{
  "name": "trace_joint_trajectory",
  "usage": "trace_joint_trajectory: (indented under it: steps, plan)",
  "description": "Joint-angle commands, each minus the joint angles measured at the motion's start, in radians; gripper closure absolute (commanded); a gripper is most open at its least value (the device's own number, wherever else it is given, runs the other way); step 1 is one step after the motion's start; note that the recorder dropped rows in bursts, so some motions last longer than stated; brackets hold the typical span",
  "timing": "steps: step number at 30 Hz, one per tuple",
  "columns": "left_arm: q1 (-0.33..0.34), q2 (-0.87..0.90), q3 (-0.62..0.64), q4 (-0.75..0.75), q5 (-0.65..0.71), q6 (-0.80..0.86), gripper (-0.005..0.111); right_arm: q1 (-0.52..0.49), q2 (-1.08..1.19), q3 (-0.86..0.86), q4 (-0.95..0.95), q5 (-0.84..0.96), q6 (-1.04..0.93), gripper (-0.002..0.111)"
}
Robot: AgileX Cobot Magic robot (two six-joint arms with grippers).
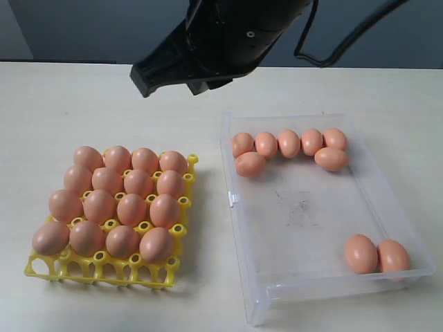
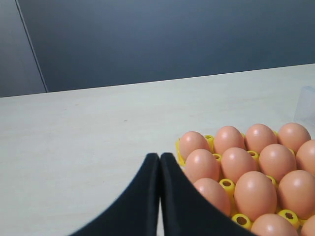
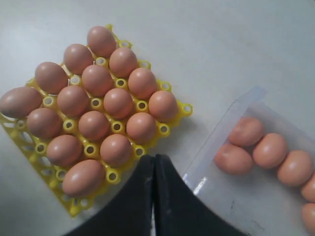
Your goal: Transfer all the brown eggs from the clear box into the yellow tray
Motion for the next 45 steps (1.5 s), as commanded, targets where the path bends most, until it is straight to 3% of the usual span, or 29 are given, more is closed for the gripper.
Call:
trace_joint_trajectory:
  steps: [1,15,28,39,45]
  plan:
    - [-0.011,-0.005,-0.001,0.001,0.000,-0.001,0.106,-0.003,-0.010,0.004,-0.018,-0.007,0.002,0.108]
    - [-0.011,-0.005,-0.001,0.001,0.000,-0.001,0.106,-0.003,-0.023,0.006,-0.082,-0.299,0.002,0.108]
    - [-0.011,-0.005,-0.001,0.001,0.000,-0.001,0.106,-0.045,-0.098,0.006,-0.093,-0.399,0.002,0.108]
    - [-0.011,-0.005,-0.001,0.001,0.000,-0.001,0.106,-0.054,-0.329,0.006,-0.163,-0.256,0.002,0.108]
    - [-0.011,-0.005,-0.001,0.001,0.000,-0.001,0.106,-0.193,-0.459,0.014,-0.009,-0.230,0.002,0.108]
